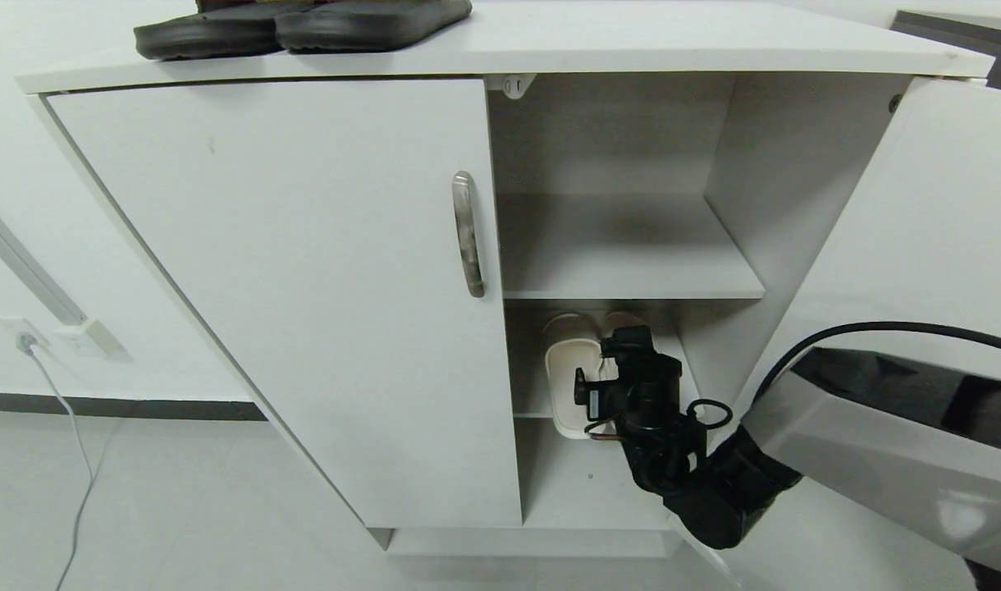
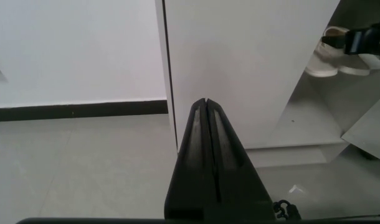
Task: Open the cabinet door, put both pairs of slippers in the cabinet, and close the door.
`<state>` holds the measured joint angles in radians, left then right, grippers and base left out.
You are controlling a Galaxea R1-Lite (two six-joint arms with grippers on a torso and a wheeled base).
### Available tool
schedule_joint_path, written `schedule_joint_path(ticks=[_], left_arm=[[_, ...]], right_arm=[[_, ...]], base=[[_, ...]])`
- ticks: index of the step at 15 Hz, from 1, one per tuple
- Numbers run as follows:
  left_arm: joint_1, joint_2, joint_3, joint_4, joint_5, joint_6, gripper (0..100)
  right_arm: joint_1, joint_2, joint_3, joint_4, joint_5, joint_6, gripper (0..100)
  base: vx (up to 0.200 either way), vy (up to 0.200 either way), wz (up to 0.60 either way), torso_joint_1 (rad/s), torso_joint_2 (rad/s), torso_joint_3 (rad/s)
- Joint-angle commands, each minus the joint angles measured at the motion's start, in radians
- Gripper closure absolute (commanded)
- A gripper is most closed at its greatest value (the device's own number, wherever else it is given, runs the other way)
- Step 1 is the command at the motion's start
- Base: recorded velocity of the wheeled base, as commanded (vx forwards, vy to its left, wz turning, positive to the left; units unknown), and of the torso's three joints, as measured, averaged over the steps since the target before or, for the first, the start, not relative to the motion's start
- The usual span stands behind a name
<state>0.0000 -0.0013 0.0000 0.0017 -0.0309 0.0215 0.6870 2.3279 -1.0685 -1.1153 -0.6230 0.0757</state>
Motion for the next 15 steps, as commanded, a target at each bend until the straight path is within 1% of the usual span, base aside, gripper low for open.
schedule_joint_path(ticks=[1,2,3,4,9,15], left_arm=[[0.0,0.001,0.0,0.0,0.0,0.0,100],[0.0,0.001,0.0,0.0,0.0,0.0,100],[0.0,0.001,0.0,0.0,0.0,0.0,100],[0.0,0.001,0.0,0.0,0.0,0.0,100],[0.0,0.001,0.0,0.0,0.0,0.0,100],[0.0,0.001,0.0,0.0,0.0,-0.003,100]], right_arm=[[0.051,-0.142,0.16,-0.047,-0.023,-0.001,0],[0.066,-0.166,0.202,-0.054,-0.029,-0.001,0],[0.095,-0.223,0.283,-0.055,-0.03,-0.001,0],[0.108,-0.248,0.318,-0.06,-0.03,0.002,0],[0.118,-0.246,0.308,-0.061,-0.03,-0.002,0],[0.123,-0.246,0.318,-0.061,-0.032,-0.002,0]], base=[[0.0,0.0,0.0,0.0,0.0,0.0],[0.0,0.0,0.0,0.0,0.0,0.0],[0.0,0.0,0.0,0.0,0.0,0.0],[0.0,0.0,0.0,0.0,0.0,0.0],[0.0,0.0,0.0,0.0,0.0,0.0],[-0.2,0.0,0.0,0.003,0.0,0.002]])
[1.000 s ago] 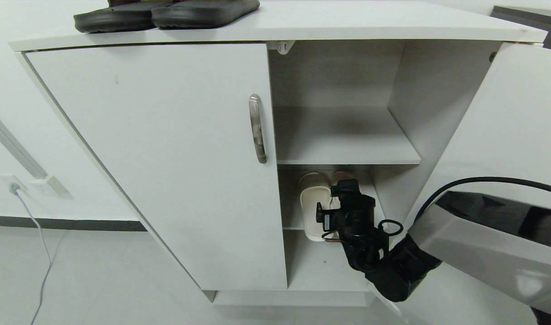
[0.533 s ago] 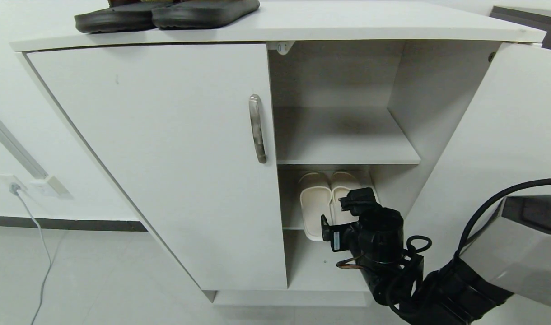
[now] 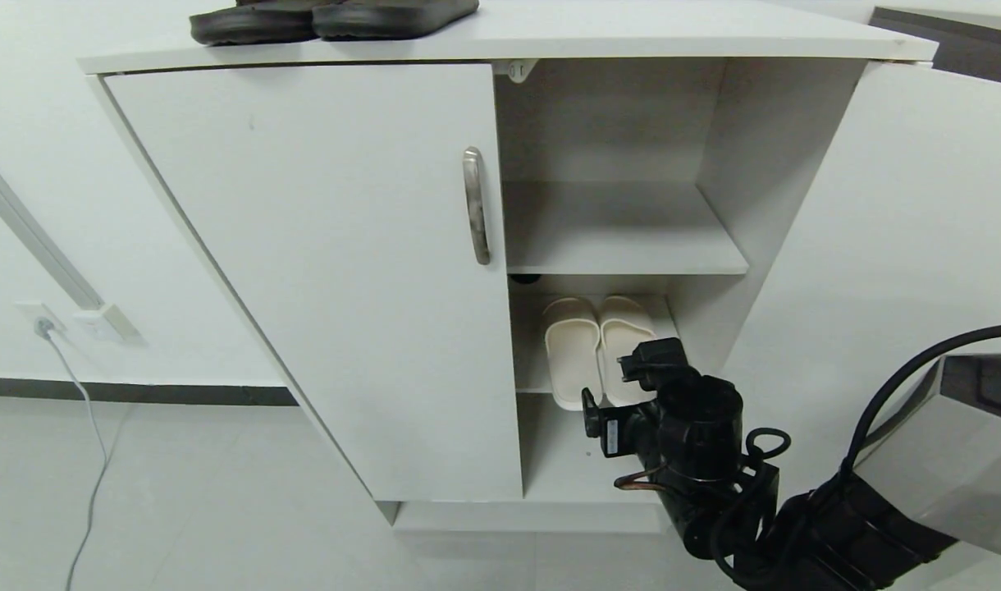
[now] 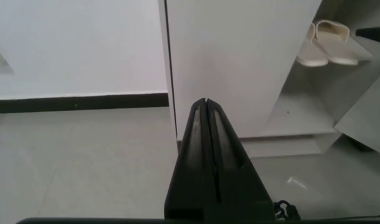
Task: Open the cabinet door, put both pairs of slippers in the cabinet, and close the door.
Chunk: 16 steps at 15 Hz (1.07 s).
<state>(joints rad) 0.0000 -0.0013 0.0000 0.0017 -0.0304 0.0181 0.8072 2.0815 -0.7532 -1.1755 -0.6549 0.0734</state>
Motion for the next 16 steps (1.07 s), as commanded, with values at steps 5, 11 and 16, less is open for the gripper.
schedule_joint_path(ticks=[5,11,16], left_arm=[[0.0,0.001,0.0,0.0,0.001,0.0,100],[0.0,0.001,0.0,0.0,0.0,0.002,100],[0.0,0.001,0.0,0.0,0.0,0.002,100]], right_arm=[[0.004,-0.001,0.028,-0.032,0.0,-0.003,0],[0.004,-0.006,0.049,-0.061,-0.002,-0.006,0],[0.004,-0.001,0.066,-0.061,-0.002,-0.004,0]], base=[[-0.08,0.0,0.0,0.003,0.0,0.002],[0.0,0.0,0.0,0.0,0.0,0.0],[0.0,0.0,0.0,0.0,0.0,0.086]])
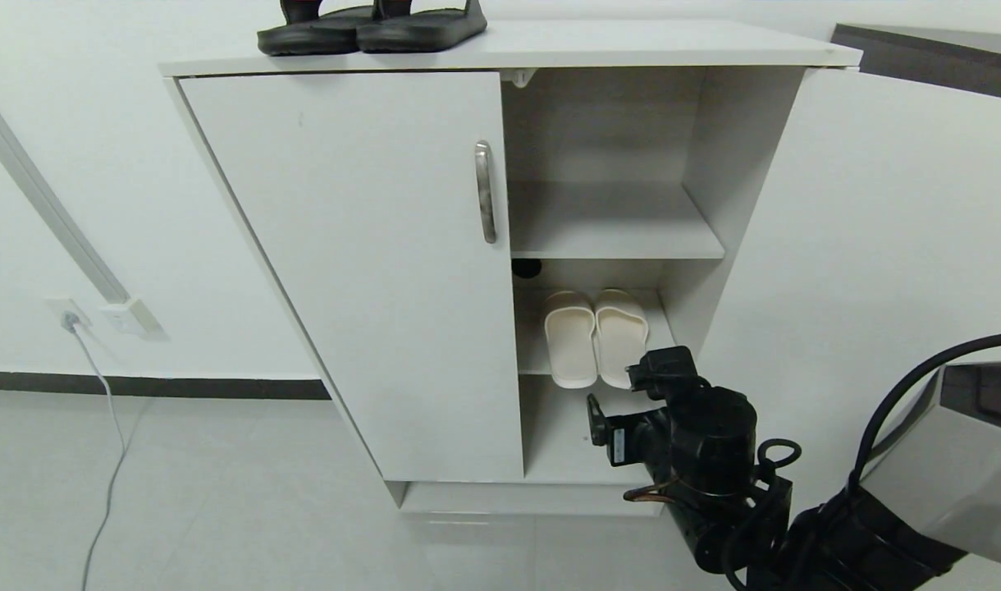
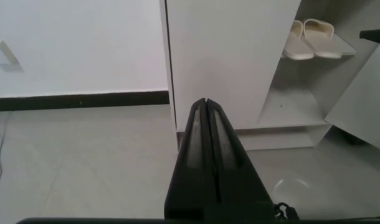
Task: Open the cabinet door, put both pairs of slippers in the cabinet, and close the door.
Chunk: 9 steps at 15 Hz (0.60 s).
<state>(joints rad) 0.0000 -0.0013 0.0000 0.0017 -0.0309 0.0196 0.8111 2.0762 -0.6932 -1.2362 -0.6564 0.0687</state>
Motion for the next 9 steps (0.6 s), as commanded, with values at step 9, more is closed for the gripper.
schedule_joint_path(ticks=[9], left_arm=[[0.0,0.001,0.0,0.0,0.0,0.0,100]], right_arm=[[-0.001,0.032,0.011,-0.035,0.001,0.01,0]], base=[[0.0,0.0,0.0,0.002,0.0,0.107]])
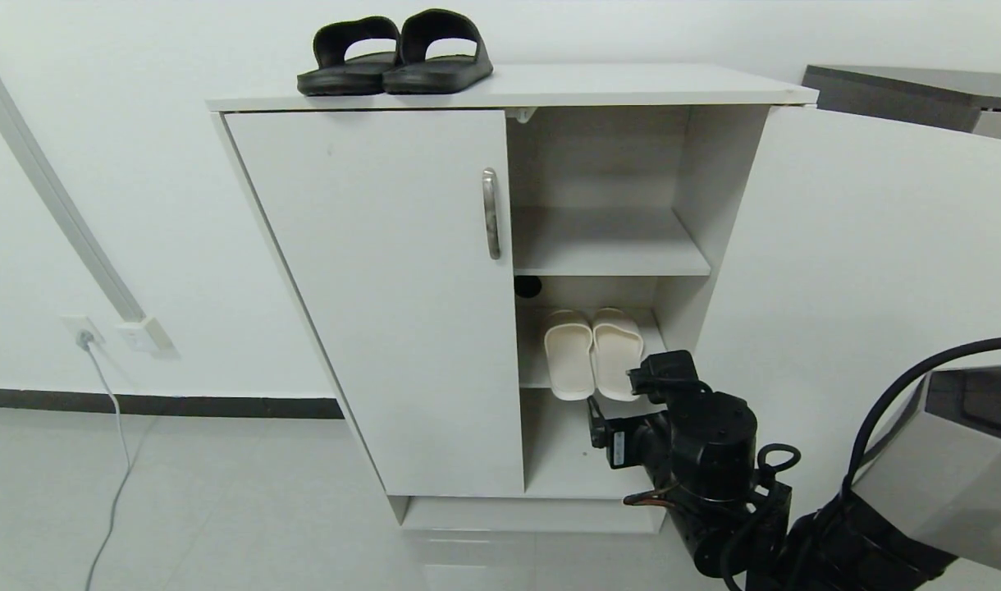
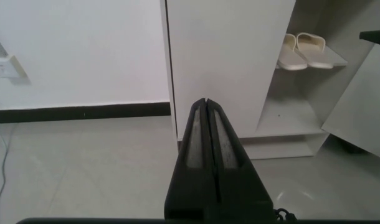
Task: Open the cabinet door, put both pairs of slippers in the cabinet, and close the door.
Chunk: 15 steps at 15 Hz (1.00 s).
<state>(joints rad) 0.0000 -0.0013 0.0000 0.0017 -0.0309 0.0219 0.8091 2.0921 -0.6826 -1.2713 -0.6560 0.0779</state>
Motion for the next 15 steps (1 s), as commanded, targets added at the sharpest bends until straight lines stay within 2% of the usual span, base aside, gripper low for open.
schedule_joint_path(ticks=[1,2,15], left_arm=[[0.0,0.001,0.0,0.0,0.0,0.0,100],[0.0,0.001,0.0,0.0,0.0,-0.002,100],[0.0,0.001,0.0,0.0,0.002,-0.004,100]], right_arm=[[0.001,0.023,0.0,-0.003,0.001,0.0,0],[0.001,0.028,0.0,-0.013,0.001,0.0,0],[0.001,0.032,0.006,-0.028,-0.001,-0.003,0]], base=[[0.0,0.0,0.0,0.0,0.0,0.0],[0.0,0.0,0.0,0.0,0.0,0.0],[0.0,0.2,0.0,0.005,0.0,0.002]])
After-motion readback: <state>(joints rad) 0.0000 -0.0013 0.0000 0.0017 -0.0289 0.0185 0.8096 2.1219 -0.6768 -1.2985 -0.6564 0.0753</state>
